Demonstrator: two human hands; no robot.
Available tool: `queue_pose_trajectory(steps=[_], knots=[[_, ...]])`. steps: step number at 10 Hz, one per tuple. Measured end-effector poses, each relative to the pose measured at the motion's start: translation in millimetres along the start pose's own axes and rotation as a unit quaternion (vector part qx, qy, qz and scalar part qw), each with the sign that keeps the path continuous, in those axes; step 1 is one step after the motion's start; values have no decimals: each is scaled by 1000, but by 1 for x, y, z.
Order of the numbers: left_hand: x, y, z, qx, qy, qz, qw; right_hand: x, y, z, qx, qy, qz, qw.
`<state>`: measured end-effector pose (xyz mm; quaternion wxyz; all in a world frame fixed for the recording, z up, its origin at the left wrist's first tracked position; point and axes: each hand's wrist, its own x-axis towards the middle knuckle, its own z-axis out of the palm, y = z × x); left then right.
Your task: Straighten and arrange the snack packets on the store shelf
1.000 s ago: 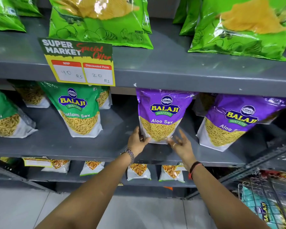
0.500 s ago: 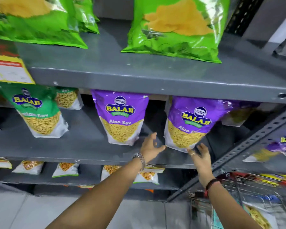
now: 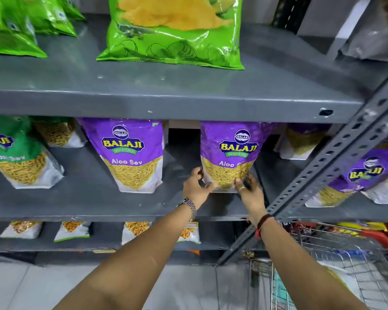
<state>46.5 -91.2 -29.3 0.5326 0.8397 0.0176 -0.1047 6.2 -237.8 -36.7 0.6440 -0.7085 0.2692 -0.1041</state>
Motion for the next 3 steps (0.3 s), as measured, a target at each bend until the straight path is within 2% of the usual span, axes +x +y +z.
queue_pose_trajectory(steps=[1,2,3], knots=[[-1,3,-1,18,-20,-3,1000,-2,-8,-2,-5,-5,6,1000],[-11,-4,-11,105,-24,56,993,-7,-6,-3,-47,12,-33,998],[-35,-19,-29,169,76,167,968,-32,-6,-14,-68,50,-124,989]])
